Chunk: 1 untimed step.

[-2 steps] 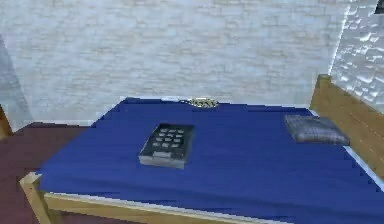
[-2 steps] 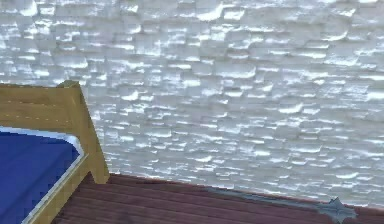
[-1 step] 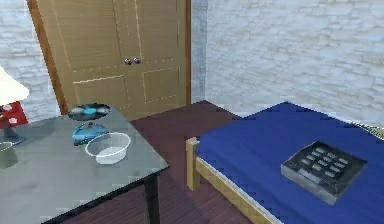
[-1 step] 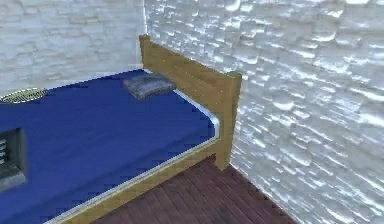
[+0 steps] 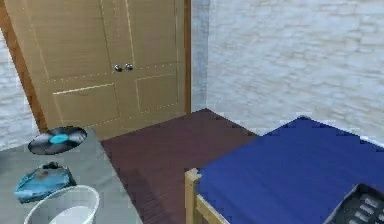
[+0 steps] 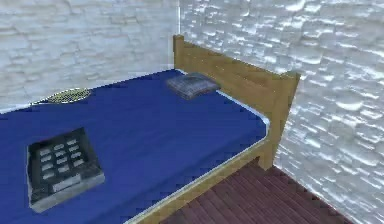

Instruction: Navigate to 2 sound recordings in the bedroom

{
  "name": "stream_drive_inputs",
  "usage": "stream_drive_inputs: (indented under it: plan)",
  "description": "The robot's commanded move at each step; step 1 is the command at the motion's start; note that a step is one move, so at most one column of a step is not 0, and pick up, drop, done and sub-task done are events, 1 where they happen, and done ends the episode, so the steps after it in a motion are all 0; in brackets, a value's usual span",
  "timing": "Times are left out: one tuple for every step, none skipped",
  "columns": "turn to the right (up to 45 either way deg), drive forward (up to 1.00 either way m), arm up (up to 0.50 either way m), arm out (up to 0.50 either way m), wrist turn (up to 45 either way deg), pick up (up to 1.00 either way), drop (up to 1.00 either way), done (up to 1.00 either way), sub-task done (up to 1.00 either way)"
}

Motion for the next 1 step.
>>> stream_drive_inputs:
  plan:
    - [-36.0, 0.00, 0.00, 0.00, 0.0, 0.00, 0.00, 0.00, 0.00]
